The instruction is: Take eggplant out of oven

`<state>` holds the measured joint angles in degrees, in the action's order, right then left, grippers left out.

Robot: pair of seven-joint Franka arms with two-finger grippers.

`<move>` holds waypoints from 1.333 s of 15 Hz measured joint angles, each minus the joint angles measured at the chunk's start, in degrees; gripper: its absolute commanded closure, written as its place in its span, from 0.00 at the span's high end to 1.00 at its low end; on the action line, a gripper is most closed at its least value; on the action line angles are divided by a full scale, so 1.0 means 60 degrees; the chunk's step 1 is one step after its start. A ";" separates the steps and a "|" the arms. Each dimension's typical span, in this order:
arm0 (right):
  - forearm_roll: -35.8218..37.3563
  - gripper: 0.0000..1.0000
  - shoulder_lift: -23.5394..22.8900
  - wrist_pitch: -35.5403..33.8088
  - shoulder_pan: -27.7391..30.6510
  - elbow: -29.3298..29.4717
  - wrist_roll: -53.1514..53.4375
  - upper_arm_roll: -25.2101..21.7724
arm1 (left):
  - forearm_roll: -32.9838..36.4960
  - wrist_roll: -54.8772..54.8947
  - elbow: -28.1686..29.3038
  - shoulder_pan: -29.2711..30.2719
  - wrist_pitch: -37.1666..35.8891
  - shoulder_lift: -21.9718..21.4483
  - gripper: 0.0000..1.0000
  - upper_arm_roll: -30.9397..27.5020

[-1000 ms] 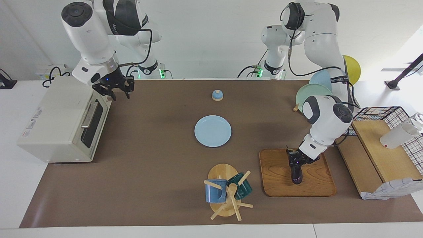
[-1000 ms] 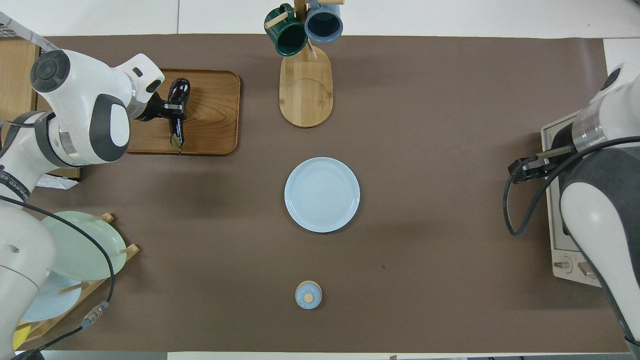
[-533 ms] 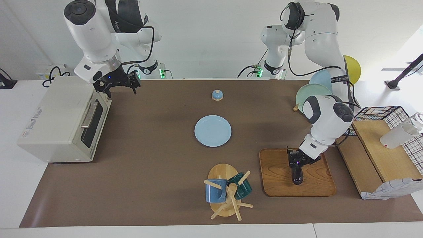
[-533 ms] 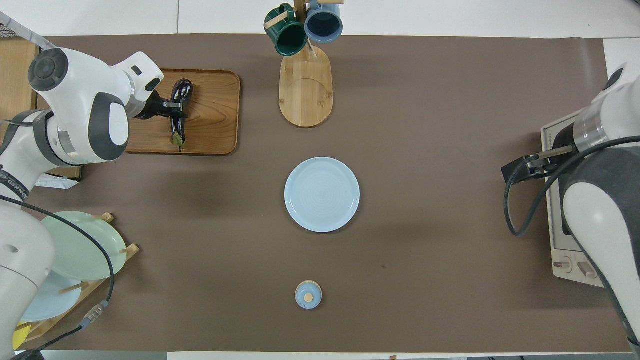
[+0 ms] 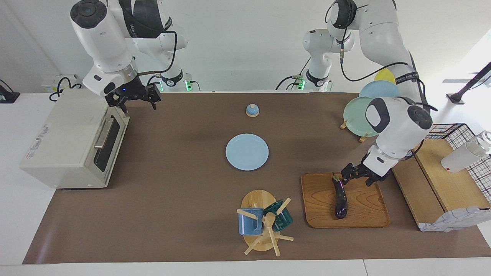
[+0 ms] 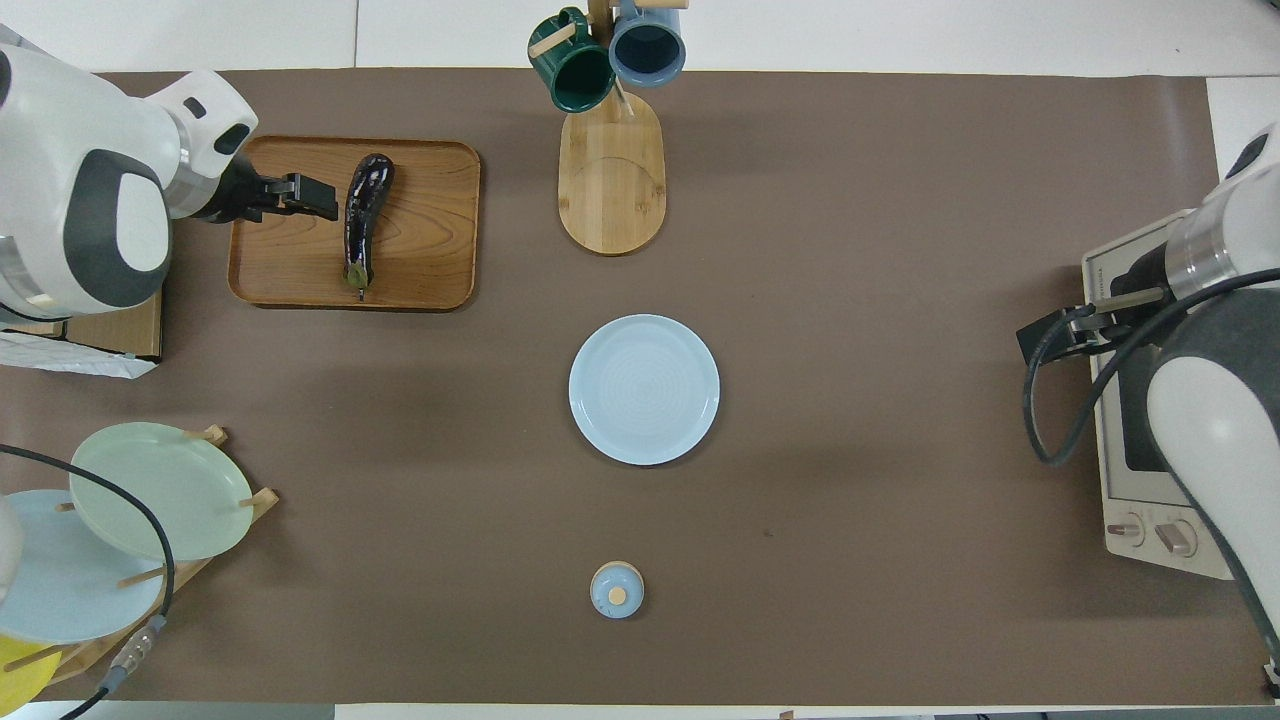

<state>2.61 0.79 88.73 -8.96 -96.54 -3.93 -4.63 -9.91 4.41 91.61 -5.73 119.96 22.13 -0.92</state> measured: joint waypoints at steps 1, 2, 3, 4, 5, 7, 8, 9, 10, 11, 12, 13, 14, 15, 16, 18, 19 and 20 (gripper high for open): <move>0.0000 1.00 0.0000 0.0000 0.0159 0.0000 0.0000 -0.0016 | 0.0016 -0.0172 -0.0002 0.0000 -0.0384 -0.0365 1.00 -0.0047; 0.0000 1.00 0.0000 0.0000 0.0293 0.0000 0.0000 -0.0043 | 0.0171 -0.0272 -0.0002 -0.0001 -0.0762 -0.0693 1.00 -0.0059; 0.0000 1.00 0.0000 0.0000 0.0414 0.0000 0.0000 -0.0061 | 0.0471 -0.0410 -0.0003 -0.0009 -0.1123 -0.0989 1.00 -0.0052; 0.0000 1.00 0.0000 0.0000 0.0511 0.0000 0.0000 -0.0068 | 0.0698 -0.0564 -0.0002 -0.0025 -0.1464 -0.1271 1.00 -0.0032; 0.0000 1.00 0.0000 0.0000 0.0585 0.0000 0.0000 -0.0068 | 0.0809 -0.0705 -0.0001 -0.0073 -0.1831 -0.1547 1.00 -0.0023; 0.0000 1.00 0.0000 0.0000 0.0661 -0.0001 0.0000 -0.0057 | 0.1037 -0.0881 0.0000 -0.0207 -0.2685 -0.2129 1.00 -0.0021; 0.0000 1.00 0.0000 0.0000 0.0668 -0.0001 0.0000 -0.0046 | 0.1172 -0.0922 -0.0001 -0.0245 -0.3101 -0.2413 1.00 -0.0020; 0.0000 1.00 0.0000 0.0000 0.0680 -0.0001 0.0000 -0.0038 | 0.1259 -0.0940 -0.0001 -0.0258 -0.3562 -0.2701 1.00 -0.0020; 0.0000 1.00 0.0000 0.0000 0.0690 0.0000 0.0000 -0.0038 | 0.1357 -0.0942 0.0001 -0.0259 -0.4049 -0.2982 1.00 -0.0019; 0.0000 1.00 0.0003 0.0000 0.0705 0.0002 0.0000 -0.0038 | 0.1483 -0.0943 0.0004 -0.0272 -0.4481 -0.3248 1.00 -0.0015; 0.0000 1.00 0.0016 0.0000 0.0727 0.0002 0.0000 -0.0038 | 0.1559 -0.0943 0.0007 -0.0314 -0.4857 -0.3495 1.00 -0.0013; 0.0000 1.00 0.0034 0.0000 0.0753 0.0003 0.0000 -0.0037 | 0.1607 -0.0948 0.0012 -0.0372 -0.5189 -0.3720 1.00 -0.0013; 0.0000 1.00 0.0049 0.0000 0.0780 0.0003 0.0000 -0.0033 | 0.1630 -0.0976 0.0021 -0.0411 -0.5485 -0.3910 1.00 -0.0004; 0.0000 1.00 0.0060 -0.0005 0.0798 0.0003 0.0000 -0.0031 | 0.1641 -0.1060 0.0052 -0.0440 -0.5696 -0.4053 1.00 0.0000; 0.0000 1.00 0.0068 -0.0010 0.0805 0.0003 0.0000 -0.0031 | 0.1647 -0.1208 0.0121 -0.0466 -0.5760 -0.4146 1.00 0.0002; 0.0000 1.00 0.0071 -0.0015 0.0808 0.0003 0.0000 -0.0029 | 0.1649 -0.1476 0.0350 -0.0486 -0.5685 -0.4203 1.00 0.0038; 0.0000 1.00 0.0071 -0.0019 0.0819 0.0003 0.0000 -0.0028 | 0.1649 -0.1536 0.0434 -0.0487 -0.5627 -0.4199 1.00 0.0055; 0.0000 1.00 0.0072 -0.0020 0.0844 0.0003 0.0000 -0.0016 | 0.1649 -0.1570 0.0473 -0.0487 -0.5557 -0.4186 1.00 0.0064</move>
<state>2.61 1.22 88.61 -3.89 -96.52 -3.93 -4.73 -0.02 -5.01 94.45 -8.65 86.61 -2.99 -0.54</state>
